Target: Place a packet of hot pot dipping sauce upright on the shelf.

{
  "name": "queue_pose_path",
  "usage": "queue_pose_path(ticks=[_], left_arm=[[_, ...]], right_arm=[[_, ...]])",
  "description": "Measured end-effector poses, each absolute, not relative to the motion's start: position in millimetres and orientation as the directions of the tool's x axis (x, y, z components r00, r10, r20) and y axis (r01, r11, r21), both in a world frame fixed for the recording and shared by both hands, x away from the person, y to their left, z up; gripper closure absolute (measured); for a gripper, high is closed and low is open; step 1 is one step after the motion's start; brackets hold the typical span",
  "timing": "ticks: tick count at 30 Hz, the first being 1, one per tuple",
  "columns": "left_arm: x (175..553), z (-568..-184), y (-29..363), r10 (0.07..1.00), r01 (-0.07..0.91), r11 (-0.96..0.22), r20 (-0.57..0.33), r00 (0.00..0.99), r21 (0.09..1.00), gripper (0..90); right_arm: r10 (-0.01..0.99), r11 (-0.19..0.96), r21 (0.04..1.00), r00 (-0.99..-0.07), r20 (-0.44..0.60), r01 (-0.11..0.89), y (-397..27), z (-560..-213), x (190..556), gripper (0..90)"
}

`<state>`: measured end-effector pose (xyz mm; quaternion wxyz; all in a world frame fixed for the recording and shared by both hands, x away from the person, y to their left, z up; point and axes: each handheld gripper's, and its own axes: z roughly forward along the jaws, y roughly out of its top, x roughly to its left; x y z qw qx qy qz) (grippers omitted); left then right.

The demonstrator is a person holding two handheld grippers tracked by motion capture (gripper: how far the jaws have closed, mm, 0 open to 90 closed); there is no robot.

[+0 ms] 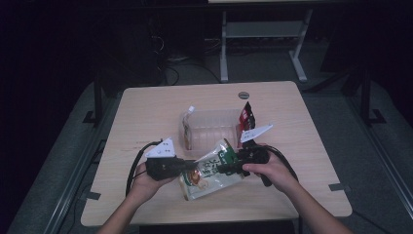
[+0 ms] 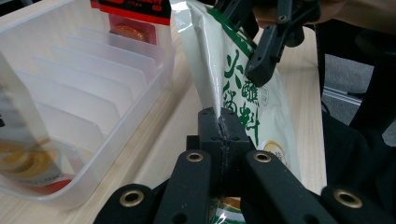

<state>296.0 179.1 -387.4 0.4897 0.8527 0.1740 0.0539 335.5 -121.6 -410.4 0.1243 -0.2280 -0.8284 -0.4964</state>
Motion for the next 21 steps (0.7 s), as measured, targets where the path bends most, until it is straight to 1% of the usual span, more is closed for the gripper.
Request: queue_pose_path(ticks=[4, 9, 14, 15, 17, 18, 21], left_arm=[[297.0, -388.8, 178.5, 0.353, 0.246, -0.461, -0.078, 0.932, 0.853, 89.9], [298.2, -390.9, 178.0, 0.35, 0.244, -0.461, -0.078, 0.934, 0.853, 89.8], [300.5, -394.4, 179.0, 0.347, 0.259, -0.456, -0.098, 0.933, 0.851, 89.2], [300.7, -395.1, 178.8, 0.351, 0.254, -0.46, -0.088, 0.932, 0.851, 88.7], [301.3, -396.6, 177.6, 0.359, 0.258, -0.463, -0.087, 0.929, 0.848, 84.5], [301.5, -396.6, 177.6, 0.367, 0.262, -0.46, -0.087, 0.926, 0.848, 79.9], [302.7, -394.0, 181.9, 0.399, 0.278, -0.429, -0.096, 0.912, 0.859, 69.6]], right_arm=[[0.238, 0.403, 0.759, -0.859, 0.453, 0.511, -123.4, -409.5, 335.4, 73.3], [0.234, 0.413, 0.755, -0.861, 0.452, 0.509, -122.8, -410.3, 334.5, 83.0], [0.228, 0.424, 0.741, -0.853, 0.469, 0.52, -121.9, -409.8, 332.6, 88.5], [0.226, 0.424, 0.739, -0.851, 0.473, 0.524, -121.9, -409.8, 332.4, 88.9], [0.23, 0.427, 0.737, -0.851, 0.472, 0.524, -122.5, -409.4, 332.4, 89.5], [0.23, 0.426, 0.738, -0.852, 0.47, 0.523, -122.8, -409.0, 332.1, 89.6], [0.233, 0.427, 0.746, -0.859, 0.456, 0.512, -123.4, -407.5, 330.6, 89.7]])
